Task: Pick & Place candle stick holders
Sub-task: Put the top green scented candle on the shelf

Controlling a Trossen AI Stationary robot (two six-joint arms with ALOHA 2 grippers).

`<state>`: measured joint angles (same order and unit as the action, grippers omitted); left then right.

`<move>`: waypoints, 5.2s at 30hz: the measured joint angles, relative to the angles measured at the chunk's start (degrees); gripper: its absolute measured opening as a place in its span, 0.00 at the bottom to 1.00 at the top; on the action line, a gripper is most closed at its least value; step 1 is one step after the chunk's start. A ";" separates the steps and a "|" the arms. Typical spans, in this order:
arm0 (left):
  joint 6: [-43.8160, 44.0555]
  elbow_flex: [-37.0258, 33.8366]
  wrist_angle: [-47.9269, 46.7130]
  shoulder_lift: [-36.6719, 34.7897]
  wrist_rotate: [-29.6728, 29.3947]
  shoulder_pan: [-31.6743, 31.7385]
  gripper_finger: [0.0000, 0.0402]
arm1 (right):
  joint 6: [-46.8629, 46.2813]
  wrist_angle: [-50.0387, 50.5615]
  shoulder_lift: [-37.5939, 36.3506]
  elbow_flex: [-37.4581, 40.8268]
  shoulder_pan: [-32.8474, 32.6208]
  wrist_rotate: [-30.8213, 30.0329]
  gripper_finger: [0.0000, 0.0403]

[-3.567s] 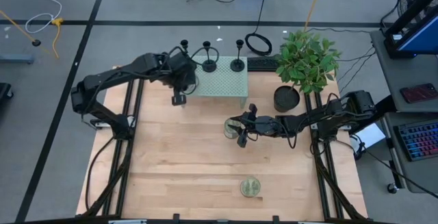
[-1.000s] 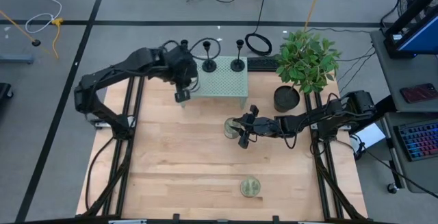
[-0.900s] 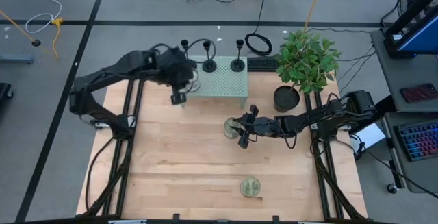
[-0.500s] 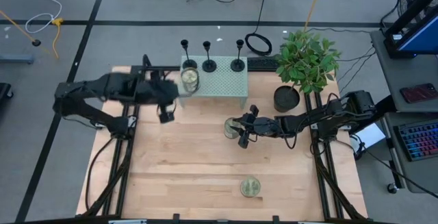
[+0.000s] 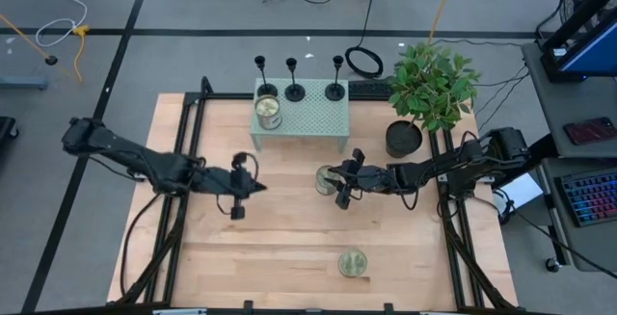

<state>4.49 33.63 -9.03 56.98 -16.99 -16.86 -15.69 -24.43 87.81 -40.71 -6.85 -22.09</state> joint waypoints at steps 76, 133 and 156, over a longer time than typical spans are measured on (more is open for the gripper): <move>3.19 -14.74 20.06 0.01 -2.61 -0.38 0.17 | 9.13 5.23 2.23 -0.11 -1.10 10.29 0.32; -1.75 -14.71 24.08 0.01 -2.51 -0.37 0.17 | 20.52 47.44 15.52 -54.16 19.59 14.92 0.00; -0.98 -14.71 24.11 0.01 -2.41 -0.37 0.17 | 19.60 45.86 15.37 -54.18 23.06 17.89 0.20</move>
<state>3.51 18.92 15.07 56.99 -19.40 -17.23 3.91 21.43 103.18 -94.89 16.21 -4.20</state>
